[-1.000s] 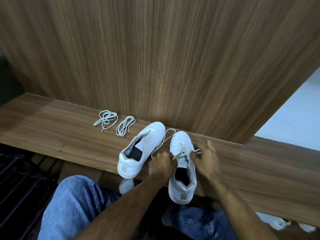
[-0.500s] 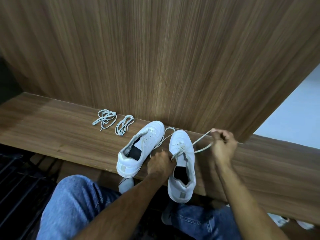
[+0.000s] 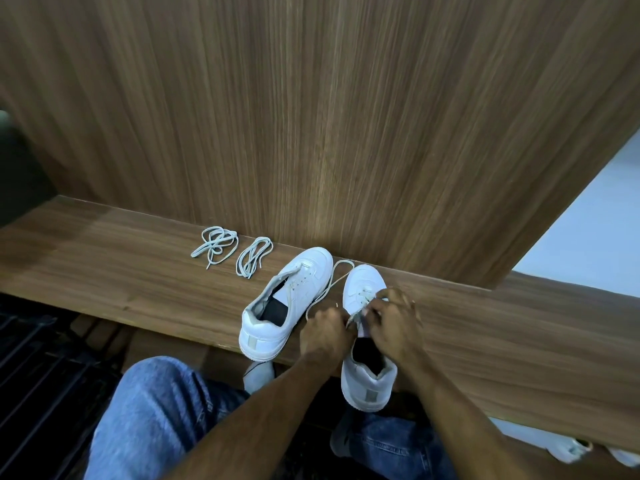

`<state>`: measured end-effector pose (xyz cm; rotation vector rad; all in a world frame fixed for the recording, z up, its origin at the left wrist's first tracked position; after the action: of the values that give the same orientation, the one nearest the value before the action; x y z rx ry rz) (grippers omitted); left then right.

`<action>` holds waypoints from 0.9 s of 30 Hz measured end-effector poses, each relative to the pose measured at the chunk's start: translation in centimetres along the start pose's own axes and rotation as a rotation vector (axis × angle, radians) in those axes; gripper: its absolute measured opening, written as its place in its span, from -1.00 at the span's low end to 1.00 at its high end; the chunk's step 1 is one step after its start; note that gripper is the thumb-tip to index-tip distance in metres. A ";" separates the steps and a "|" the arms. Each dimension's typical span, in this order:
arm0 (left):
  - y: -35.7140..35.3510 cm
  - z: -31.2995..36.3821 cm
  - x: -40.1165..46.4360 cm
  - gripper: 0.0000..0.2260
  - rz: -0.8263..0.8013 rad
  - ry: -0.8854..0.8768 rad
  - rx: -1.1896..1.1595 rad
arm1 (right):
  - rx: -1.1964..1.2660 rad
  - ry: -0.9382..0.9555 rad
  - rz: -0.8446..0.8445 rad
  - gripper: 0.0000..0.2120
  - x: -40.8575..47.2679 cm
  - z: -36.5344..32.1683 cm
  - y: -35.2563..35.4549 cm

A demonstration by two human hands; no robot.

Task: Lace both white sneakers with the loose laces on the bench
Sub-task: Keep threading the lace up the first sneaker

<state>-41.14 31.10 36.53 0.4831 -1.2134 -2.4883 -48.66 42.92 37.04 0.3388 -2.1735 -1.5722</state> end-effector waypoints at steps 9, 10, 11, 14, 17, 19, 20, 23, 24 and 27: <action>-0.4 -0.4 0.4 -0.68 0.004 0.016 -0.003 | 0.759 -0.381 0.586 -0.93 1.3 6.7 9.5; -0.5 -0.4 0.5 -0.68 0.007 0.024 -0.003 | 0.731 -0.402 0.551 -0.93 1.6 7.3 9.5; -0.5 -0.4 0.5 -0.68 0.012 0.023 -0.001 | 0.675 -0.417 0.470 -0.91 1.8 7.7 9.0; -0.6 -0.3 0.5 -0.69 0.029 0.011 0.001 | 0.348 -0.377 0.195 -0.76 1.0 7.0 6.5; -0.5 -0.3 0.5 -0.70 0.049 0.003 0.000 | 0.330 -0.252 0.023 -0.74 -1.1 4.2 3.2; -0.6 -0.3 0.5 -0.71 0.050 0.001 -0.009 | 0.362 -0.236 -0.096 -0.70 -2.3 2.5 0.7; -0.6 -0.2 0.4 -0.72 0.047 -0.007 -0.010 | 0.335 -0.243 -0.108 -0.68 -2.7 2.0 -0.2; -0.5 -0.7 0.2 -0.74 0.055 0.014 -0.077 | 0.342 -0.322 0.019 -0.77 -2.7 2.3 -1.0; -0.5 -1.2 0.2 -0.73 0.053 0.036 -0.130 | 0.406 -0.375 0.048 -0.81 -2.7 2.8 -1.2; -1.2 -3.4 0.1 -0.75 0.031 0.099 -0.405 | 0.834 -0.608 0.061 -0.81 -2.8 4.8 -2.2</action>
<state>-39.96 29.46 33.57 0.4656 -0.6477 -2.5560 -48.62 47.49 33.15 0.0162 -3.2110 -0.6913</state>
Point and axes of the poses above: each hand's wrist, its own x-axis towards the middle knuckle, its own y-axis out of the back of the hand, z = x × y, the point moved 6 cm from there along x, towards the middle knuckle, and after that the axes turned 2 degrees about -x, right-handed, at the moved point
